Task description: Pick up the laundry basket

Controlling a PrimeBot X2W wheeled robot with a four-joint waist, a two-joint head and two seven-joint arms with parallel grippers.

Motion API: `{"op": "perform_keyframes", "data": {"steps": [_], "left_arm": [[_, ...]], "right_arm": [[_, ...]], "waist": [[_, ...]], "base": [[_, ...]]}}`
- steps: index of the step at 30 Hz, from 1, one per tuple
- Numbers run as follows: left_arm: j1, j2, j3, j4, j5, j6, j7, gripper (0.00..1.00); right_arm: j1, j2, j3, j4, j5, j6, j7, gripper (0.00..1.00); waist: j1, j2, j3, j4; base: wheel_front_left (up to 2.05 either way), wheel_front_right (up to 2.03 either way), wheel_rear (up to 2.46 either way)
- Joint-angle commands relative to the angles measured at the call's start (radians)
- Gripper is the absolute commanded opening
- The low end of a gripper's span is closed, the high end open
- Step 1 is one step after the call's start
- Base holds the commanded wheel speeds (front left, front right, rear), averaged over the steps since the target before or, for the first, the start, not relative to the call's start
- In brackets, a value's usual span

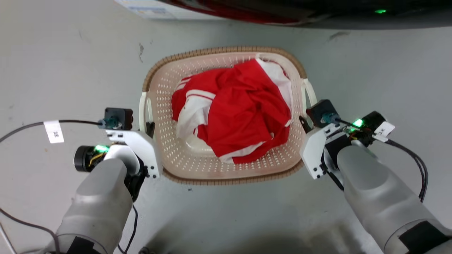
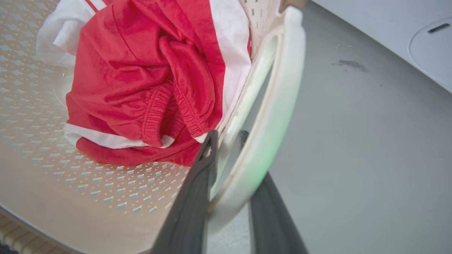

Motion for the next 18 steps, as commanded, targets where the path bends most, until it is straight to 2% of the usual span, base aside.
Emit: {"op": "perform_keyframes", "data": {"steps": [1,18], "left_arm": [[0.024,0.015,-0.017,0.000,-0.021,0.003,0.006,0.00],[0.151,0.042,-0.114,-0.031,-0.156,0.003,0.094,0.00]], "right_arm": [[0.031,-0.001,0.029,-0.012,0.022,0.003,0.009,0.00],[0.151,-0.001,0.161,-0.030,0.197,0.003,0.086,0.00]], "waist": [[-0.0001,0.0001,-0.066,-0.012],[-0.0001,0.0001,-0.342,-0.079]], "base": [[0.00,0.00,0.00],[0.00,0.00,0.00]]}}
